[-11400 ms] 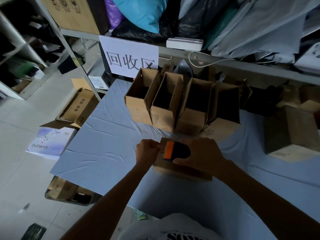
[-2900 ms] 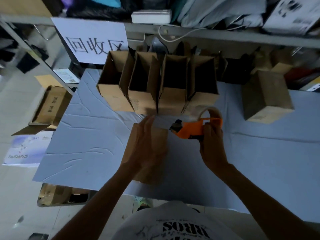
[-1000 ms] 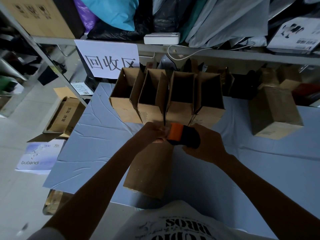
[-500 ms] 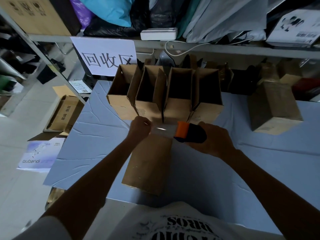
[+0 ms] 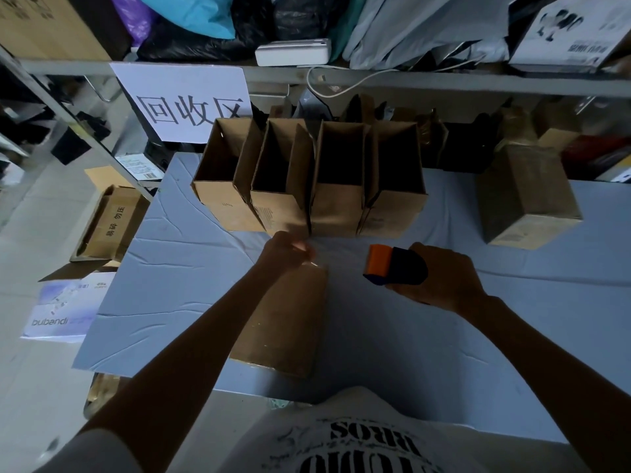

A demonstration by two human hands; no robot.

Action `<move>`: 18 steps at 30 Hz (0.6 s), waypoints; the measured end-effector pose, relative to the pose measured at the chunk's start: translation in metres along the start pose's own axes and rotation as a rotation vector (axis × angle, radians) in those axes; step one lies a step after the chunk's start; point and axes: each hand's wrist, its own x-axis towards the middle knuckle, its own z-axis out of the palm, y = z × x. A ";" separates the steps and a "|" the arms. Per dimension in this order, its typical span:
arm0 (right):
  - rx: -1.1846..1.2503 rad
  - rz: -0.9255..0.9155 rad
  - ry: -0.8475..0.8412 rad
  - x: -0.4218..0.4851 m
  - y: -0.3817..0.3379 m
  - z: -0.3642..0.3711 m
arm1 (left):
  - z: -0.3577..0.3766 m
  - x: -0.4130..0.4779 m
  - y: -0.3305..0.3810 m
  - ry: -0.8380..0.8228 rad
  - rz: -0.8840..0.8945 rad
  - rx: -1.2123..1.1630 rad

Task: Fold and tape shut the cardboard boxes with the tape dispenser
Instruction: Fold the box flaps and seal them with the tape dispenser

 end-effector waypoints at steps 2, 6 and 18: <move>-0.001 0.010 -0.020 0.002 -0.001 0.002 | 0.002 0.001 -0.002 0.006 0.002 -0.019; 0.032 0.050 -0.041 0.001 0.001 0.009 | 0.006 0.003 -0.004 0.039 0.019 -0.044; 0.032 0.043 -0.080 0.011 0.003 0.015 | 0.009 0.005 -0.019 0.018 0.053 0.045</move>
